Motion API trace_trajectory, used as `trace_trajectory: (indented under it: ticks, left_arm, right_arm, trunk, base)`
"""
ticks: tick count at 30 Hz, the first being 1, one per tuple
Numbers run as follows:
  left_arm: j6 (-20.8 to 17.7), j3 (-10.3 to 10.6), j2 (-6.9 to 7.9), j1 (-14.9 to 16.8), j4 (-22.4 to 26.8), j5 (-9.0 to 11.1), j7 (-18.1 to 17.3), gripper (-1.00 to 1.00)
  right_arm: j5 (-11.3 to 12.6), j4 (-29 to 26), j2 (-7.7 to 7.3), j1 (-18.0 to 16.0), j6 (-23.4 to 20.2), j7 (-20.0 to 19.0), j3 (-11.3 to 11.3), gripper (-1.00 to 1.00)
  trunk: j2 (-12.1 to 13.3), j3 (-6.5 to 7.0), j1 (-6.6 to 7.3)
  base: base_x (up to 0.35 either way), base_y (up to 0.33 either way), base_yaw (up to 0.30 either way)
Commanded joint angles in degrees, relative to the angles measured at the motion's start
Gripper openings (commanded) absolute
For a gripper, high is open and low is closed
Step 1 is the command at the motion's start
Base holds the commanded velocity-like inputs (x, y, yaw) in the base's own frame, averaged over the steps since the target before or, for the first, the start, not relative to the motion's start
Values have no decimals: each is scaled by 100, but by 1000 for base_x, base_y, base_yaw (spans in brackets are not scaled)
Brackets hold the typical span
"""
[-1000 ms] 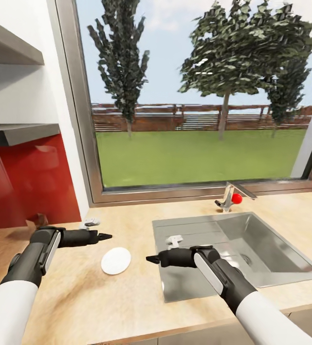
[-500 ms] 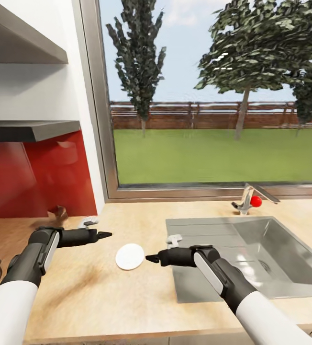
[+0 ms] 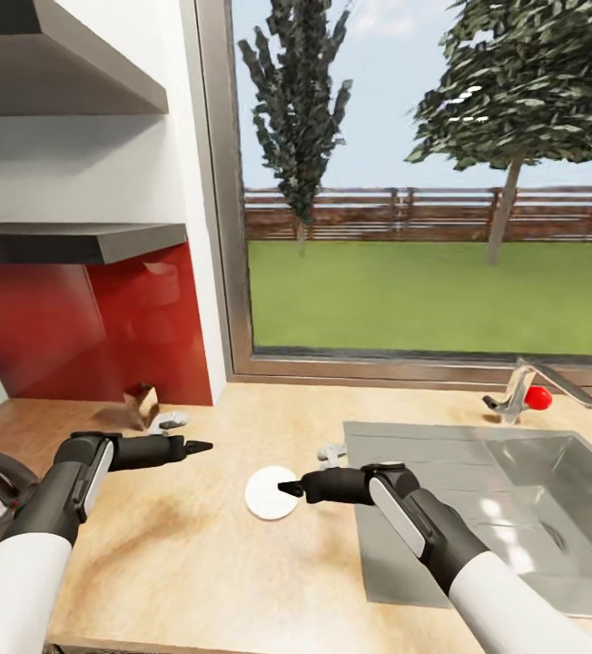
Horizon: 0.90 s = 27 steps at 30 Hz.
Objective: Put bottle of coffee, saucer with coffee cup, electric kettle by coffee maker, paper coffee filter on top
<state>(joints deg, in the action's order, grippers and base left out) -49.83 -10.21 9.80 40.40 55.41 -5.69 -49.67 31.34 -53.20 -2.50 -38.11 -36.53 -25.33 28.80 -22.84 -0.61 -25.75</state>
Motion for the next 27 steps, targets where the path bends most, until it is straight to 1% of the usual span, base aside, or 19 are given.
trace_trajectory:
  ticks: [1, 7, 15, 18, 20, 22, 25, 27]
  left_arm:
    - [-23, -16, -4, 5, -17, -60, -54, 100]
    - [-19, -8, -4, 3, -216, -70, -44, 100]
    - [-18, 4, -19, 3, -267, -50, -42, 100]
    - [-18, 14, -42, 3, -331, -48, -42, 100]
    - [-18, 17, -49, 3, -370, -47, -42, 100]
    - [-18, 21, -54, 3, -392, -47, -42, 100]
    - [-18, 26, -61, 3, -403, -45, -42, 100]
    - [-18, 27, -64, 3, -404, -41, -42, 100]
  right_arm:
    - [21, -2, -7, -4, -21, 2, 9, 100]
    - [22, 38, -6, -4, -21, 2, 3, 100]
    - [22, 178, -1, -4, -21, 2, 7, 100]
    - [29, 348, -18, -4, -19, 2, 1, 100]
    - [53, 488, -28, -4, -16, 2, -2, 100]
    - [135, 611, -35, -4, -8, 2, -16, 100]
    - [261, 666, -38, -4, -5, 2, -57, 100]
    - [303, 679, -41, -4, -4, 2, -74, 100]
  trunk:
    - [-8, -12, -3]
    - [-8, -43, -3]
    - [-8, -69, -3]
    - [-8, -64, -3]
    - [-8, -58, -3]
    - [-8, -50, -3]
    - [-8, -41, -3]
    - [-8, -38, -3]
  base:
    - [34, 0, 211]
    - [11, 0, 155]
    - [16, 0, 106]
    - [127, 0, 135]
    - [98, 0, 153]
    - [46, 0, 187]
    - [20, 0, 132]
    - [8, 0, 54]
